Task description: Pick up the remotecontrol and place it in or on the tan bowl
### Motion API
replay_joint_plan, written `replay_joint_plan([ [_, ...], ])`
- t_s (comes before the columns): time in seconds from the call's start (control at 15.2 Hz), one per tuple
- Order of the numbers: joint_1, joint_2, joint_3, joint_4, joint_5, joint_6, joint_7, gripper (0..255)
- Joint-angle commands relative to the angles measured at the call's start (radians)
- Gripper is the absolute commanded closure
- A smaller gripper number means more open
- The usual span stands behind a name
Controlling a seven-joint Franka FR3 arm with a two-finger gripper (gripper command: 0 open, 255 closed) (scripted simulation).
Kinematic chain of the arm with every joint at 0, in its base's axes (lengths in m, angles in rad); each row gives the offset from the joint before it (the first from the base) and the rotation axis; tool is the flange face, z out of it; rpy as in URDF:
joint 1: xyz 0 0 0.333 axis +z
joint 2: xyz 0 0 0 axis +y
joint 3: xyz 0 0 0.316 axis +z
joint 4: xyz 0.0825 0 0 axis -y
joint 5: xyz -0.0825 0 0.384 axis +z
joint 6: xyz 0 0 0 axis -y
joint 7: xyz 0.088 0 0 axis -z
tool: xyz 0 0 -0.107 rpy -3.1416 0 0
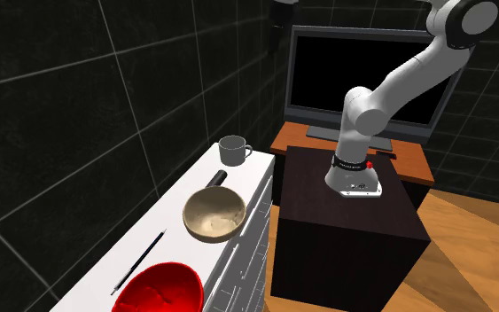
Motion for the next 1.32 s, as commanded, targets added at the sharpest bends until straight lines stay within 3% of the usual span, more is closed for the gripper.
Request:
replay_joint_plan([
  [0.0,0.0,0.0,0.0,0.0,0.0,0.0,0.0,0],
  [1.25,0.244,0.472,0.04,-0.008,0.038,0.433,-0.357,0],
])
